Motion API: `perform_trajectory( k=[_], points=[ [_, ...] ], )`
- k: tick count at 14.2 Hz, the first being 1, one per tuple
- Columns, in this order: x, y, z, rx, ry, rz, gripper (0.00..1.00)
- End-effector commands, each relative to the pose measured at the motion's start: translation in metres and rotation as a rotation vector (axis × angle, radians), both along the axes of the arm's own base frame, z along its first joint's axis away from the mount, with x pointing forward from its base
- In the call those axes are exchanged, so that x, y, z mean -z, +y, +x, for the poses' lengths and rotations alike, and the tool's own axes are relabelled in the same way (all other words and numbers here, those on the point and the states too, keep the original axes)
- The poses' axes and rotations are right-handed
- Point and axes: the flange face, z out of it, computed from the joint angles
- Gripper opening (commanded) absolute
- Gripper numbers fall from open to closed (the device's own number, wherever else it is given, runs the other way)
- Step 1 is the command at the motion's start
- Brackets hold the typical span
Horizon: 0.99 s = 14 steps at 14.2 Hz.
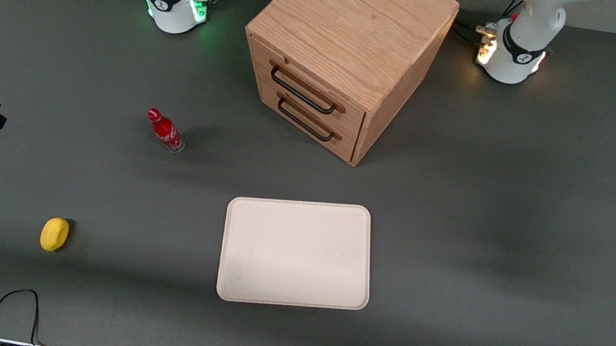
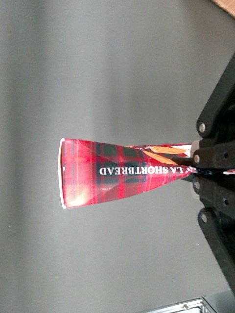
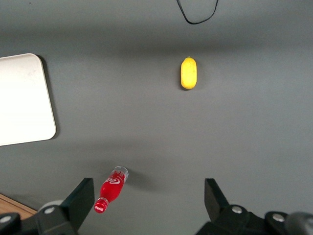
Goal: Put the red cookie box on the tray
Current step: 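Lift the box with the left gripper and carry it over the white tray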
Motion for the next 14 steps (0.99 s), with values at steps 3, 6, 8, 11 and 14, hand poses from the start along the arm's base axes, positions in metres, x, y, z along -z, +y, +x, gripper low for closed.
perform_trajectory(
  k=[3, 6, 8, 11, 14],
  points=[
    [-0.025, -0.049, -0.018, 0.0, 0.037, -0.027, 0.0],
    [-0.026, -0.171, -0.011, -0.039, 0.05, -0.035, 0.0],
    [-0.023, -0.25, -0.012, -0.095, 0.032, -0.023, 0.0],
    [-0.007, -0.368, -0.021, -0.109, -0.006, -0.015, 0.0],
    [0.021, -0.469, -0.035, -0.146, -0.046, -0.027, 0.0]
  ],
)
